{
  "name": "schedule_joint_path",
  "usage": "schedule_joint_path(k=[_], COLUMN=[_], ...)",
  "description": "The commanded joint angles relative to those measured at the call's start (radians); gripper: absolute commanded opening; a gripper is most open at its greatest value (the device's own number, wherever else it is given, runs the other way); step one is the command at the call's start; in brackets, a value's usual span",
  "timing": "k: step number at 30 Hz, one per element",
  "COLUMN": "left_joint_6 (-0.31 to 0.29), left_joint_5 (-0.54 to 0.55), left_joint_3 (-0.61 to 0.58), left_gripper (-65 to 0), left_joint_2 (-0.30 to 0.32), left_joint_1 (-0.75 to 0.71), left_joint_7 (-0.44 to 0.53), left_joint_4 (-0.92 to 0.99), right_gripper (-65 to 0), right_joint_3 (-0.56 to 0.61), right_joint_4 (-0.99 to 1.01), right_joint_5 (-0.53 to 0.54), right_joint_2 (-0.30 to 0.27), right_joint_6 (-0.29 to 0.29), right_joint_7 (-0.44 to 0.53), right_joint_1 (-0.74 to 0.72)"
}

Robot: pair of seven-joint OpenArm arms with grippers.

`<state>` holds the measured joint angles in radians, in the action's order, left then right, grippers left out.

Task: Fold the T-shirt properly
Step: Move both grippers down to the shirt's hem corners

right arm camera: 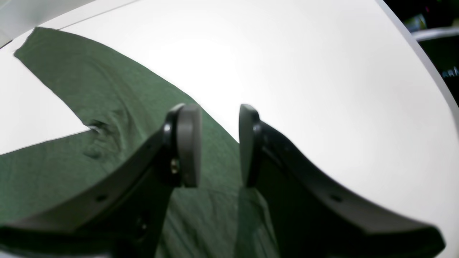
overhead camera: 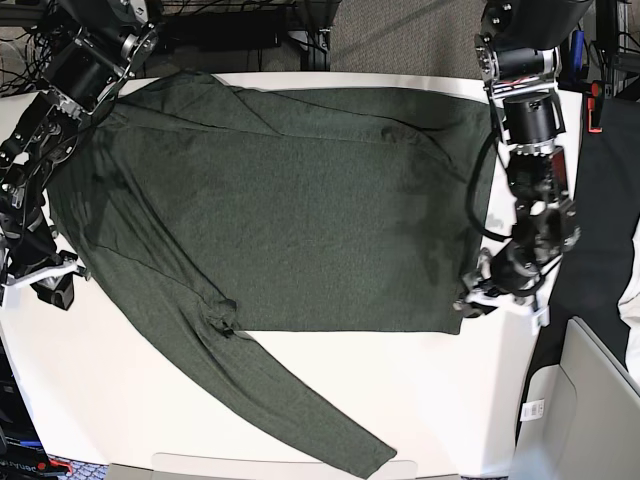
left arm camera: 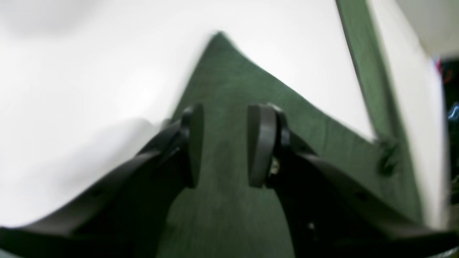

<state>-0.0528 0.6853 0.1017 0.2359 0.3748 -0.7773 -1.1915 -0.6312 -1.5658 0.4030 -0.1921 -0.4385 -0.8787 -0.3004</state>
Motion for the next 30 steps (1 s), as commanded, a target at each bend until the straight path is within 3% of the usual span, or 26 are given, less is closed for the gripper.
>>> schedule_joint_path(k=[1, 7, 13, 18, 30], left_joint_6=[-0.003, -0.003, -0.003, -0.003, -0.003], left_joint_5=[-0.026, -0.111, -0.114, -0.114, -0.114], left_joint_3=[-0.027, -0.073, -0.073, -0.067, -0.066], left_gripper=[-45.1, -45.1, -45.1, -45.1, -45.1], left_joint_2=[0.013, -0.03, -0.028, -0.023, -0.002], left_joint_1=[0.026, 0.054, 0.125, 0.151, 0.175], left_joint_7=[0.042, 0.272, 0.359, 0.37, 0.387], left_joint_4=[0.005, 0.223, 0.399, 0.404, 0.364], right_gripper=[-46.4, -46.3, -46.3, -46.3, -46.2], right_joint_3=[0.001, 0.001, 0.049, 0.081, 0.092], right_joint_4=[-0.015, 0.066, 0.15, 0.201, 0.213], right_joint_5=[0.01, 0.006, -0.074, -0.131, -0.125], right_joint_2=[-0.017, -0.022, -0.027, -0.022, -0.017], right_joint_6=[-0.004, -0.004, -0.004, -0.004, -0.004], right_joint_7=[0.037, 0.046, 0.046, 0.048, 0.049], right_joint_1=[-0.023, -0.079, -0.167, -0.214, -0.217])
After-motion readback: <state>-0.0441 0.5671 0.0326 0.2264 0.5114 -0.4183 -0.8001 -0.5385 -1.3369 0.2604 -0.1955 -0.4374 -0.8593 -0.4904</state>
